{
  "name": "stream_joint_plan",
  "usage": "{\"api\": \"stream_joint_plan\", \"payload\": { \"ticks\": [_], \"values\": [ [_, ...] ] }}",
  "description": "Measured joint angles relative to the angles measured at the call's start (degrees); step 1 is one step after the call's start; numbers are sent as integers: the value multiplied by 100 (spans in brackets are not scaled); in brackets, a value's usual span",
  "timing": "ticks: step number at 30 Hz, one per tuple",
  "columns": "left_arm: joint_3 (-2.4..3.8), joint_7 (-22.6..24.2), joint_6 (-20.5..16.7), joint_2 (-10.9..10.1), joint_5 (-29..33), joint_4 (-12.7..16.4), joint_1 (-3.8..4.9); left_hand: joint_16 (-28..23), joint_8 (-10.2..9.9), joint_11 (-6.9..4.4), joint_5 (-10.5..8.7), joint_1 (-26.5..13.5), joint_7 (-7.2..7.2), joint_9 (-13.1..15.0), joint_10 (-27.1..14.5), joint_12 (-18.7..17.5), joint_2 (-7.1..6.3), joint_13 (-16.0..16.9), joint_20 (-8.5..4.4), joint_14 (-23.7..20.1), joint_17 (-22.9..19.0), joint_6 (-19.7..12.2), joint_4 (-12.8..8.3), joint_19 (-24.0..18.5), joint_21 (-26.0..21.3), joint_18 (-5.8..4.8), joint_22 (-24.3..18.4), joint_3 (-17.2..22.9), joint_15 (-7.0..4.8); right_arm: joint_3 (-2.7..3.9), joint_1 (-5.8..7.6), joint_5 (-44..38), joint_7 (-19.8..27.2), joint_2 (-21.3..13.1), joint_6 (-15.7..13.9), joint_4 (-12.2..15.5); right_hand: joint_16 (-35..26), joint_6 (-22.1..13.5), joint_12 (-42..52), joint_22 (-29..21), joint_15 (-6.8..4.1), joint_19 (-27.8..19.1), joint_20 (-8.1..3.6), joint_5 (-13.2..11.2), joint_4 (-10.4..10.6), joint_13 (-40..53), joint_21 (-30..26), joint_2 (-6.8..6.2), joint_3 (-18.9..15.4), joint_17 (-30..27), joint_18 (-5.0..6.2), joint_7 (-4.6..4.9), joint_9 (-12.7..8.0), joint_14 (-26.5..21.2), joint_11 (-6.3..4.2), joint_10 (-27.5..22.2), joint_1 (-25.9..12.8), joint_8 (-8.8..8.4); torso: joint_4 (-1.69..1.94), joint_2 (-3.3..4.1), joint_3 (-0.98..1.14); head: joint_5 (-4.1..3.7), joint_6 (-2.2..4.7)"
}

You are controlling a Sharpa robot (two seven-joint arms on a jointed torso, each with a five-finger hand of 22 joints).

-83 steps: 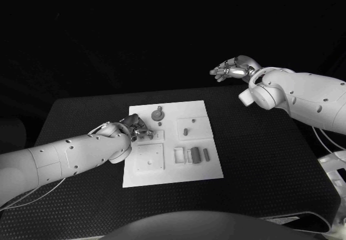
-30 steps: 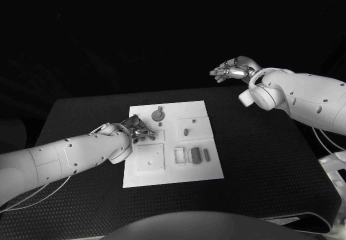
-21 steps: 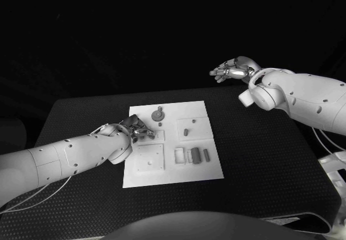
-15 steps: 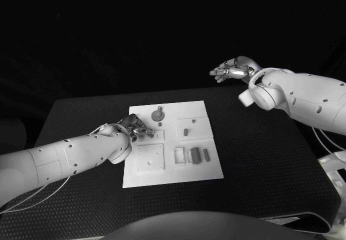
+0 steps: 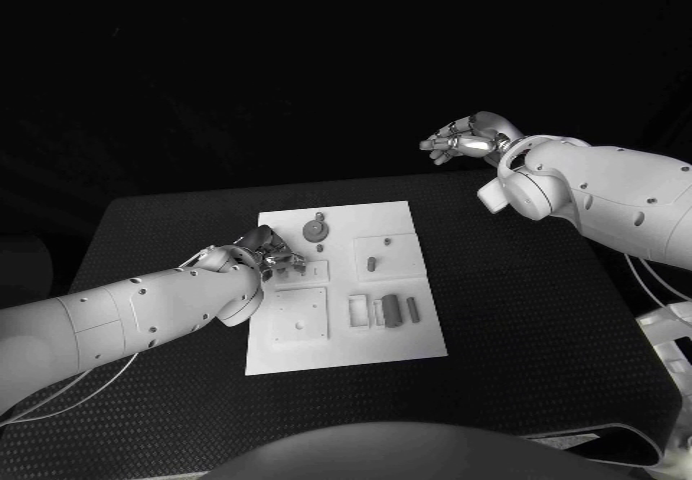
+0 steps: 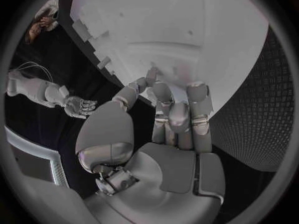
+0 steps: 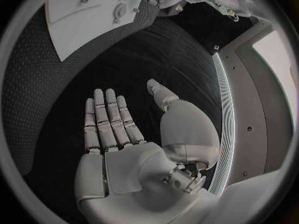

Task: Assemble the parts on the task board

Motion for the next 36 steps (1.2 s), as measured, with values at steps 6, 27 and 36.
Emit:
{"api": "stream_joint_plan", "payload": {
  "ticks": [6, 27, 36],
  "values": [
    [0, -28, 84, 3, -7, 19, 0, 0, 25, 0, -22, 0, -1, 0, 0, 0, 0, -6, 0, 0, 0, -1, -1, 0, 0, 0, 0, 0, 2, 0, 0, 1, 0, 0, 0, 0, -21, 0, 0, 5, 0, 0, 0, 0, 0, 0, 0, 0, 0, 0, 0, 0, -5, 0, 0, 0, 0, 0, 0, 0, -1, -4, -3],
    [9, -183, 259, 0, -241, 47, 11, 0, 22, 0, 91, 0, 10, -4, 0, 0, 0, -10, -10, -4, 7, 10, 16, 12, 23, 0, -1, 18, -14, 0, 0, 4, 0, -4, 1, -1, -21, 0, 0, 15, -1, 0, 0, 0, 0, -4, -23, 0, 0, 4, 0, 0, -5, 1, 0, 0, 0, 0, -1, 0, -1, -11, -13],
    [12, -249, 295, 1, -362, 59, 14, 23, 8, 0, 150, 0, -11, -2, 0, 24, 1, -10, -9, 0, 13, 31, 16, 12, 22, 0, -2, 18, -18, 0, 0, 5, -1, -3, 2, 0, -21, 0, 0, 15, -1, 0, 0, 0, 0, -4, -23, 0, 0, 4, 0, 0, -5, 1, 0, 0, 0, 0, -1, 0, 0, -7, -16]
  ]
}}
